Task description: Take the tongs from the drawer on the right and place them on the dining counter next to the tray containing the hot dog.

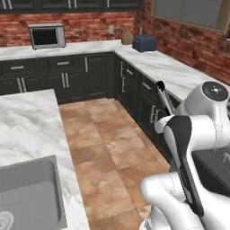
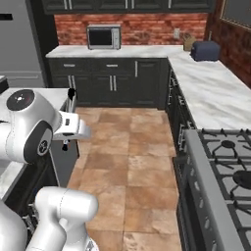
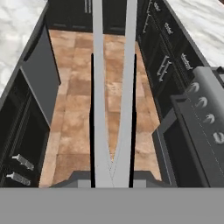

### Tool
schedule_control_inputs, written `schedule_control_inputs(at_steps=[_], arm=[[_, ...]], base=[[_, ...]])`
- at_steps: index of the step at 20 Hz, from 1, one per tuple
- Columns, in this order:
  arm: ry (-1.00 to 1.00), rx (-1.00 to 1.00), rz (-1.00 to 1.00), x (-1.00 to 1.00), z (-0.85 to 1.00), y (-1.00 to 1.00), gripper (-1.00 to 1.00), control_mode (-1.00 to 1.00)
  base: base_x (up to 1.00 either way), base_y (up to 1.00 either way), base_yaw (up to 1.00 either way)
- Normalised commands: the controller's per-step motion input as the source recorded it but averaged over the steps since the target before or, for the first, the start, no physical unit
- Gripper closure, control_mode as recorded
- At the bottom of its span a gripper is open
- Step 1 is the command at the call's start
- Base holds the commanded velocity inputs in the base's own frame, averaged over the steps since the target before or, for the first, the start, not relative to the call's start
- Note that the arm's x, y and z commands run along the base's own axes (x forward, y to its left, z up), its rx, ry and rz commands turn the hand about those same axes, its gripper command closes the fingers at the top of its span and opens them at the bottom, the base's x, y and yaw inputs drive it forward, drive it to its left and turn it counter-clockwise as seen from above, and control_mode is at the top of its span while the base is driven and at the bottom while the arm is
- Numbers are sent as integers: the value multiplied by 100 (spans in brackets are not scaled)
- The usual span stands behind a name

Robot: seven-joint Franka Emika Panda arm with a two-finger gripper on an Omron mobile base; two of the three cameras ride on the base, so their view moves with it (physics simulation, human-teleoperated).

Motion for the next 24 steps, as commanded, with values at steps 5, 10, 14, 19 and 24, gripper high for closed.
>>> schedule_control_inputs(at_steps=[5,10,14,19,24], arm=[[0,0,0,0,0,0,100,100],[0,0,0,0,0,0,100,100],[0,0,0,0,0,0,100,100],[0,0,0,0,0,0,100,100],[0,0,0,0,0,0,100,100]], base=[[-86,0,15],[-80,0,15],[-54,3,16],[-17,62,15],[-54,75,5]])
